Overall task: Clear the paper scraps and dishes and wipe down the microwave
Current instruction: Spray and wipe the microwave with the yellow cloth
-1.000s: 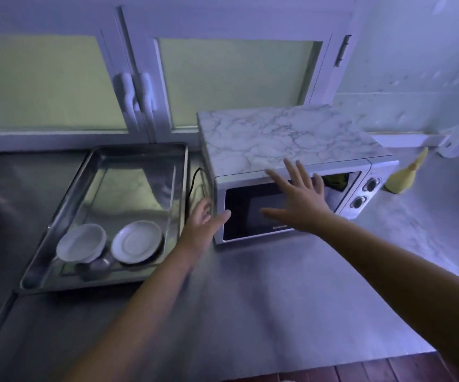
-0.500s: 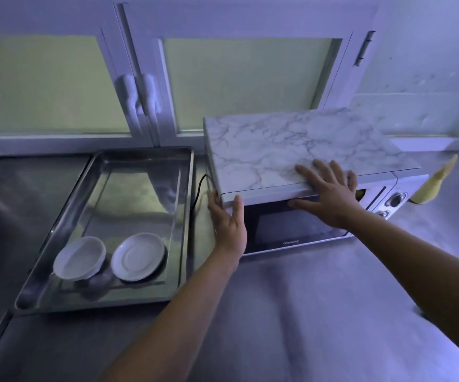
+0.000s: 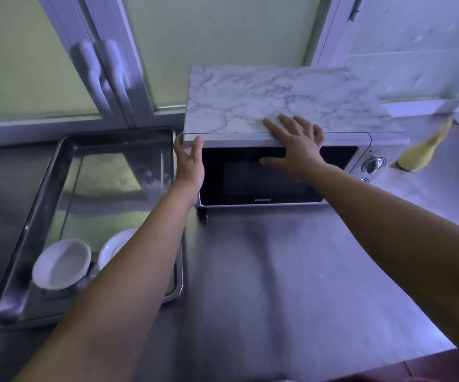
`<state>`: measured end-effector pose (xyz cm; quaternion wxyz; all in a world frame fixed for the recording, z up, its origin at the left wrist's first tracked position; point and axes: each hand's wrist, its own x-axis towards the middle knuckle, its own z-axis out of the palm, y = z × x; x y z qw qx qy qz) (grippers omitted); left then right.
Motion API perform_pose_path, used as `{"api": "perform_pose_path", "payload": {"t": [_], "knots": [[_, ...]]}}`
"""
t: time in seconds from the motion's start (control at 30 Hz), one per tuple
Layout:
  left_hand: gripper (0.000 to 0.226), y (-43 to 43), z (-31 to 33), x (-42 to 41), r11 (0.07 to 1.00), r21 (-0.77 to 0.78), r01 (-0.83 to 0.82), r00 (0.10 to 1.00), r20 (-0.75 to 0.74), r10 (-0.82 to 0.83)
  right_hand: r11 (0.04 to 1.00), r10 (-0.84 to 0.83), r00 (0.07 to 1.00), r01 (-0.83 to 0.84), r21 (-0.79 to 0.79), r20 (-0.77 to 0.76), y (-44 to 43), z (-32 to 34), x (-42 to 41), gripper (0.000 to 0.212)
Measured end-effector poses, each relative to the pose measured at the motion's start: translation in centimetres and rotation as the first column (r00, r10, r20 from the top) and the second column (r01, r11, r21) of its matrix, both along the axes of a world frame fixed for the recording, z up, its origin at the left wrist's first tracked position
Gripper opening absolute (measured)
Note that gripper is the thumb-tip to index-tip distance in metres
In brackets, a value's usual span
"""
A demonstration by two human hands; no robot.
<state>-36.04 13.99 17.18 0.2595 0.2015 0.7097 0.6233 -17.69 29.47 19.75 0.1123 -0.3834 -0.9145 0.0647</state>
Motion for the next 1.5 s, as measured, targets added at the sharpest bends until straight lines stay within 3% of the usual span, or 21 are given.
{"api": "perform_pose_path", "payload": {"t": [0.3,0.37,0.4,0.43,0.5,0.53,0.57,0.67,0.87,1.07,1.3,1.43,1.5], "knots": [[0.064,-0.3,-0.3,-0.8,0.998,-0.005,0.057,0.998,-0.026,-0.057,0.995,0.010,0.999,-0.007,-0.104,0.033,-0.4,1.4,0.1,0.084],[0.065,-0.5,-0.2,-1.1,0.997,-0.008,0.074,0.996,-0.045,-0.074,0.992,-0.073,0.993,0.063,-0.113,-0.095,-0.8,1.4,0.9,0.075],[0.065,-0.5,-0.3,-1.3,0.996,-0.007,0.088,0.995,-0.054,-0.088,0.979,-0.198,0.956,0.181,-0.097,-0.215,-0.9,1.1,1.9,0.073],[0.067,-0.5,-0.5,-1.4,0.995,-0.008,0.098,0.993,-0.061,-0.098,0.930,-0.367,0.861,0.348,-0.120,-0.352,-0.6,0.6,3.3,0.076],[0.070,-0.4,-0.7,-1.4,0.996,-0.024,0.087,0.994,-0.070,-0.089,0.724,-0.686,0.521,0.560,-0.404,-0.508,0.9,0.3,6.4,0.095],[0.072,-0.4,-0.8,-1.3,0.996,-0.033,0.078,0.994,-0.071,-0.081,0.601,-0.799,0.360,0.524,-0.604,-0.482,2.0,0.6,7.6,0.106],[0.075,-0.3,-1.0,-1.3,0.997,-0.033,0.069,0.995,-0.069,-0.072,0.495,-0.869,0.271,0.444,-0.747,-0.414,3.2,0.9,8.3,0.116],[0.085,-0.2,-1.3,-1.2,0.999,-0.021,0.046,0.996,-0.072,-0.048,0.366,-0.916,0.319,0.411,-0.835,-0.244,5.5,1.4,8.2,0.129],[0.076,0.3,-1.0,-0.1,0.998,0.035,-0.055,0.998,0.008,0.055,0.382,-0.905,0.366,0.465,-0.799,-0.219,6.7,0.8,7.6,0.125],[0.056,0.5,-1.3,3.5,0.994,0.050,-0.095,0.995,-0.023,0.096,0.448,-0.862,0.423,0.374,-0.812,-0.281,7.8,1.8,9.9,0.119],[0.058,0.1,-0.5,3.7,0.998,0.017,-0.064,0.993,-0.094,0.066,0.460,-0.835,0.494,0.380,-0.802,-0.244,7.3,2.8,10.7,0.117],[0.064,-0.4,0.3,3.2,1.000,-0.019,0.016,0.998,0.053,-0.014,0.622,-0.716,0.563,0.248,-0.743,-0.411,3.5,1.3,14.6,0.104],[0.061,-1.4,-0.2,4.1,1.000,-0.016,0.009,0.996,0.084,-0.008,0.630,-0.710,0.547,0.209,-0.748,-0.444,-0.6,-1.7,17.7,0.099]]}}
